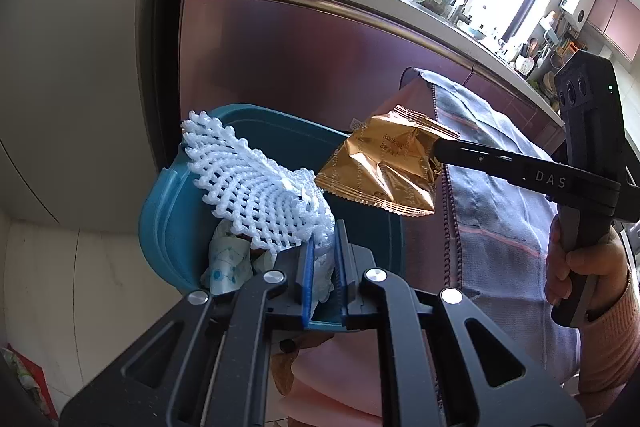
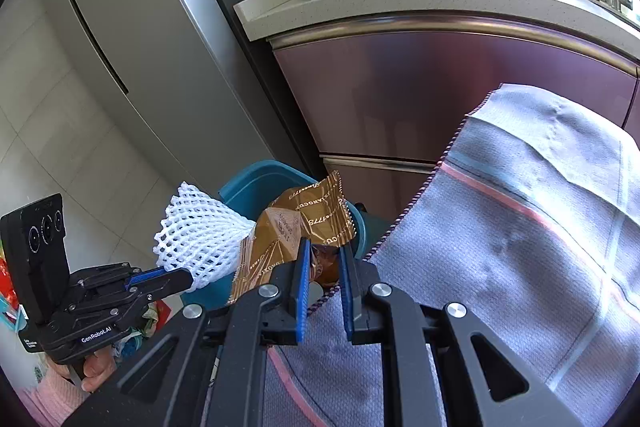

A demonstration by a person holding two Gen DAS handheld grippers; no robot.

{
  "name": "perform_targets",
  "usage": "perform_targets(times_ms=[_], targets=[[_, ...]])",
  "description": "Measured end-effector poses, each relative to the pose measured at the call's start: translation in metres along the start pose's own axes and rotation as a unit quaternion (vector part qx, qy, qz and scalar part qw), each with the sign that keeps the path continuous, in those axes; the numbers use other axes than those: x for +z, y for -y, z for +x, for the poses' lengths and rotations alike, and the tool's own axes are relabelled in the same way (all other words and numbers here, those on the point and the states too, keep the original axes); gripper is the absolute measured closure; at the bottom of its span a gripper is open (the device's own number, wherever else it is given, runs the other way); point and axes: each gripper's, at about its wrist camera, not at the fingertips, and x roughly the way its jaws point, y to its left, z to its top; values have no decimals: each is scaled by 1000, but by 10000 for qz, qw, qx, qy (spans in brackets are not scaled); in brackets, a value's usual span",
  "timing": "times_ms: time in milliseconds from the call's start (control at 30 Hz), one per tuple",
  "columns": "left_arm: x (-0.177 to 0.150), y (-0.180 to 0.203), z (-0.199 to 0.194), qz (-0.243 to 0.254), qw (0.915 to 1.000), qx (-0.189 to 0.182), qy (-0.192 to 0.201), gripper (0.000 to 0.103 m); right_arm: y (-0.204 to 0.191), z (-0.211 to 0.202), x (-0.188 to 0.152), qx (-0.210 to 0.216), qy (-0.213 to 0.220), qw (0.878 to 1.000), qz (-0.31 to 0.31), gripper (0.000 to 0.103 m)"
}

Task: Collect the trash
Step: 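Carry the foam net and gold wrapper to the teal bin and release both, then move both open tools back over the cloth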

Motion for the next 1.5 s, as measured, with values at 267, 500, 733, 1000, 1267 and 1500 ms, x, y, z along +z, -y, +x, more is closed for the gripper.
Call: perform_targets(times_ms=[267,500,733,1000,1267,1500], targets=[[2,-5,26,-105,9997,18,-233,91,-7,21,4,-62,-243,9997,-68,88],[6,-2,44,-155,9993,50,-329,90,-10,32,6,-114,-355,9993,-56,87],[9,3,47,-171,9996,9,-236,90,-7,25,0,-40,-274,9996,-12,85],[12,17,25,6,9998,-184,60,90,3,-10,-15,116,-6,9999,61,81],[15,66,-14,549,9935,-859,512,71,17,-74,-35,202,511,9984,142,73],[13,138,-24,1144,9784,-1625,575,61,52,-143,-62,-109,1000,9939,445,69]])
